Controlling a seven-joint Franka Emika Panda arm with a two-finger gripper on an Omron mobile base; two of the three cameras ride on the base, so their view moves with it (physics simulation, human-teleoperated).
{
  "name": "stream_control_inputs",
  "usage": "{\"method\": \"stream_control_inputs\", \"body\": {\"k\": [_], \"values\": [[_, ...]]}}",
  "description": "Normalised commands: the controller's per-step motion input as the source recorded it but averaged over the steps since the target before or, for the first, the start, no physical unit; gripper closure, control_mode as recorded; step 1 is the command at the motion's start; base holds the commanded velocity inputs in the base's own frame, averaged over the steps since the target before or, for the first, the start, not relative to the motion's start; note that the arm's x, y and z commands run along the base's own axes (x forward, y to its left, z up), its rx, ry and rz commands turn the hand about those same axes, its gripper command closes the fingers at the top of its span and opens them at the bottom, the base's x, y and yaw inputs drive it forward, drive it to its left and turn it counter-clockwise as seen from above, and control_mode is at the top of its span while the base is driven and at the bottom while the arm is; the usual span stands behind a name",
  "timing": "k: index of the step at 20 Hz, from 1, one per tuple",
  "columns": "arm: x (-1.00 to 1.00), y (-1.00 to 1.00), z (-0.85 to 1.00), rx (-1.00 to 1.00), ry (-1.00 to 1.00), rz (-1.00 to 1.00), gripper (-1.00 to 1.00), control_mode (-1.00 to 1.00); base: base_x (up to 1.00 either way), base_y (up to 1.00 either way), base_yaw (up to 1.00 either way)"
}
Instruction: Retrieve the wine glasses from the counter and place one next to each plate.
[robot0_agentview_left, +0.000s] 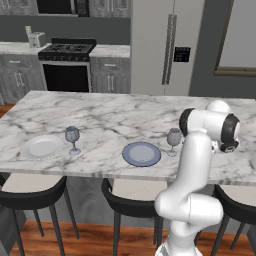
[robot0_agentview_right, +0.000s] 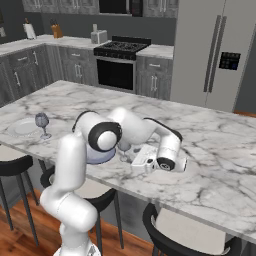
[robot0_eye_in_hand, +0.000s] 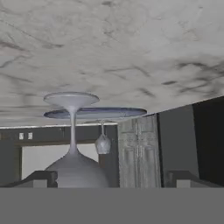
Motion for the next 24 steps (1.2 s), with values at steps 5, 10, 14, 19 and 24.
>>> {"method": "stream_control_inputs", "body": {"k": [5,10,14,19,24], "values": [[-0.62,-0.03,0.90,0.00,-0.07,-0.12,-1.00,-1.00,0.00,0.00,0.00],[-0.43,0.19,1.00,-0.01,-0.13,-0.09,-1.00,-1.00,0.00,0.00,0.00],[-0.37,0.48,1.00,-0.07,-0.14,-0.07,-1.00,-1.00,0.00,0.00,0.00],[-0.45,0.57,1.00,-0.08,-0.10,-0.05,-1.00,-1.00,0.00,0.00,0.00],[-0.79,0.37,1.00,-0.07,-0.09,-0.01,-1.00,-1.00,0.00,0.00,0.00]]}}
